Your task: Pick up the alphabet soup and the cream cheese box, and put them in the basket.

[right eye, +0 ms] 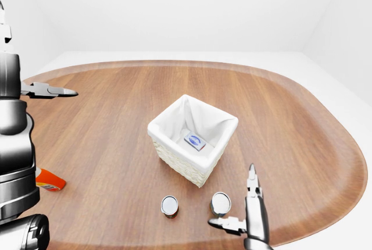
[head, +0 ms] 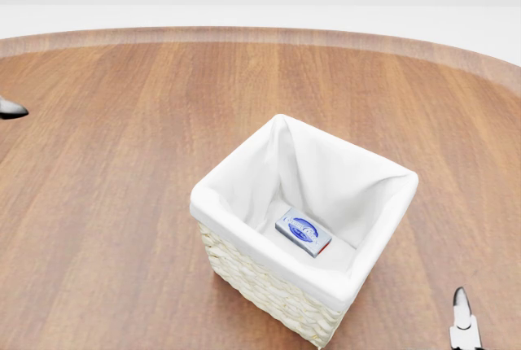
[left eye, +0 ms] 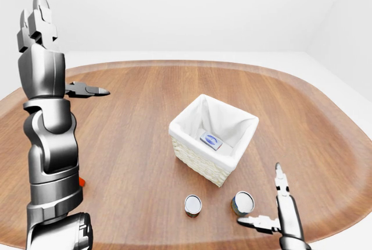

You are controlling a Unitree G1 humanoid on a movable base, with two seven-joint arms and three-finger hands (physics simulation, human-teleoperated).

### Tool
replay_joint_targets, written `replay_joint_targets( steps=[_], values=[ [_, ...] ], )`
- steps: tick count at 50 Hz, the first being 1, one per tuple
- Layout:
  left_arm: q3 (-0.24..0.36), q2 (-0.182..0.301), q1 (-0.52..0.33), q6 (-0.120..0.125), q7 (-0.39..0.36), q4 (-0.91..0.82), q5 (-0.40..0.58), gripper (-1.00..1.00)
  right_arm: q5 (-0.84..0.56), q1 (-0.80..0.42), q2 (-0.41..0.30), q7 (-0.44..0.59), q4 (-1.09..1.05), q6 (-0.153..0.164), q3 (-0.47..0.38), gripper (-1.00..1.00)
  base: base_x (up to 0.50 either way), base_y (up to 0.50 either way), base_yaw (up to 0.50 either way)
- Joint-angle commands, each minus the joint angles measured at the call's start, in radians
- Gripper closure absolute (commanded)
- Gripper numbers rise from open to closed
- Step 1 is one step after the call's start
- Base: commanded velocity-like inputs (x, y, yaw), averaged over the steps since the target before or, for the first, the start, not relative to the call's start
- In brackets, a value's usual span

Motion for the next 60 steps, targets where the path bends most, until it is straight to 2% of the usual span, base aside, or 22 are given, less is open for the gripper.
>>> replay_joint_targets(
  steps=[1,24,43,60],
  values=[
    [0.0,0.0,0.0,0.0,-0.001,-0.001,0.0,-1.0,-0.022,0.001,-0.028,-0.038,0.051,0.0,0.044,-1.0,0.0,0.0,0.0],
    [0.001,0.001,0.0,0.0,-0.003,-0.005,0.001,-1.0,-0.064,-0.07,-0.099,-0.17,0.222,0.0,0.131,-1.0,0.0,0.0,0.0],
    [0.001,0.0,0.001,0.0,0.001,-0.001,-0.003,-1.0,-0.084,-0.144,-0.129,-0.264,0.398,0.0,0.144,-1.0,0.0,0.0,0.0],
    [0.0,0.0,-0.001,0.0,0.003,0.002,-0.002,-1.0,-0.078,-0.196,-0.133,-0.295,0.502,0.0,0.151,-1.0,0.0,0.0,0.0]
  ],
)
